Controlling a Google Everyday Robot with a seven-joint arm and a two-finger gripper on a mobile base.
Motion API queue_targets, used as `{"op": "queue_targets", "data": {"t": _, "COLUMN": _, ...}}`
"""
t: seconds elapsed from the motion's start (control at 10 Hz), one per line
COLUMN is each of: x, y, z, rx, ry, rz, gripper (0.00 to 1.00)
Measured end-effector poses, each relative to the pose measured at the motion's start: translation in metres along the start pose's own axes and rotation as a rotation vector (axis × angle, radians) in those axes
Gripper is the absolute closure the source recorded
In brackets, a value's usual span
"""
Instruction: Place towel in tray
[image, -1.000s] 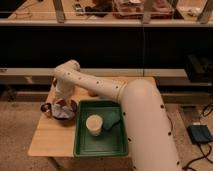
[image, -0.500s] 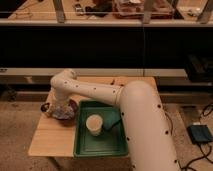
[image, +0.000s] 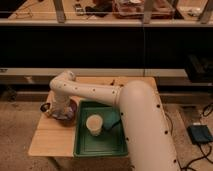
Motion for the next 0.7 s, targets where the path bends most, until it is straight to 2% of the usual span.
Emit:
{"op": "queue_targets", "data": {"t": 0.1, "x": 0.001, "y": 0.003, "z": -0.002, "rx": 0.016, "ry": 0.005, "rz": 0.013, "gripper": 0.77}}
{"op": "queue_targets", "data": {"t": 0.2, "x": 0.003, "y": 0.014, "z": -0.004, "rx": 0.034, "ry": 0.014, "rz": 0.031, "gripper": 0.78}}
{"op": "queue_targets", "data": {"t": 0.5, "x": 0.005, "y": 0.024, "z": -0.009, "rx": 0.117, "ry": 0.026, "rz": 0.086, "gripper": 0.78}}
{"op": "queue_targets", "data": {"t": 0.7, "x": 0.007, "y": 0.032, "z": -0.013, "rx": 0.147, "ry": 0.034, "rz": 0.113, "gripper": 0.78}}
